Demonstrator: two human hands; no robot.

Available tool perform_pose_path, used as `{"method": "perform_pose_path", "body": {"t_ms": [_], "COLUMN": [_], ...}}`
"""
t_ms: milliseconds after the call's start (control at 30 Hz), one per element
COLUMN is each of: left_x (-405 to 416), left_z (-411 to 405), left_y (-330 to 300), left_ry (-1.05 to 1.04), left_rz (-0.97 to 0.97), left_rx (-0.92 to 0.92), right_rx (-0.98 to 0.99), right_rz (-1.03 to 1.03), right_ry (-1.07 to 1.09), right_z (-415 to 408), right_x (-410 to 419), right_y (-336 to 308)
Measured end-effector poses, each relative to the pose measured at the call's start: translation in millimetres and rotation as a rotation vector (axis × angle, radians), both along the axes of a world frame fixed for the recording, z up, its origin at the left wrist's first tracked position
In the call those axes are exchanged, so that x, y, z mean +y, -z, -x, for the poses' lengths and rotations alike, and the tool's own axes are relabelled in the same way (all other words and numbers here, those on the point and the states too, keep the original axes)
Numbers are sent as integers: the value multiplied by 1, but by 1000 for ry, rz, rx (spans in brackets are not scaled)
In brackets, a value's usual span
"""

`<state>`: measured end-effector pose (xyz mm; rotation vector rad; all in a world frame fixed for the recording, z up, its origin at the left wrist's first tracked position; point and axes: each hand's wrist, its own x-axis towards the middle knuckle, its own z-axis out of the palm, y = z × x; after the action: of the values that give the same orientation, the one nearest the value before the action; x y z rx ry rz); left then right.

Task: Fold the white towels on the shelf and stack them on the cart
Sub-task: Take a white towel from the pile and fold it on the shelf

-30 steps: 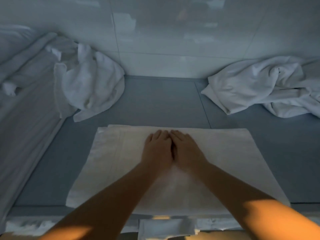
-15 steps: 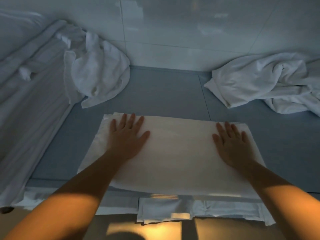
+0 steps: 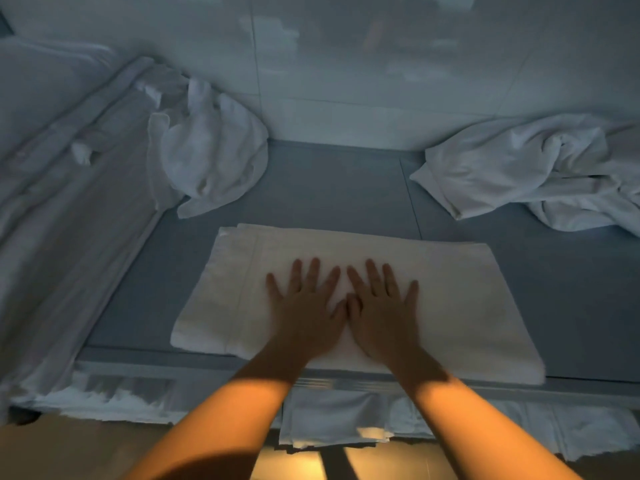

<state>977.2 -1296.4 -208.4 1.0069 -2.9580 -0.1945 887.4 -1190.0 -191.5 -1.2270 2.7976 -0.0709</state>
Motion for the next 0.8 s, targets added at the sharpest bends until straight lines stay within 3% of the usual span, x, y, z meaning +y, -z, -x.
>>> {"method": "perform_pose_path", "body": {"t_ms": [400,667,800], "left_x": [-29,-65,-63], "left_z": [20,-58,-70], "left_y": [1,4,-5], "left_ry": [17,-207,-326], "left_rz": [25,61,-34], "left_rx": [20,8,-23], "right_rx": [-6,-33,-102], "right_rz": [1,-66,-111], "right_ry": [82,233,316], "right_z": [24,71,68], "right_x": [-27,55,62], "right_y": [3,2,-8]}}
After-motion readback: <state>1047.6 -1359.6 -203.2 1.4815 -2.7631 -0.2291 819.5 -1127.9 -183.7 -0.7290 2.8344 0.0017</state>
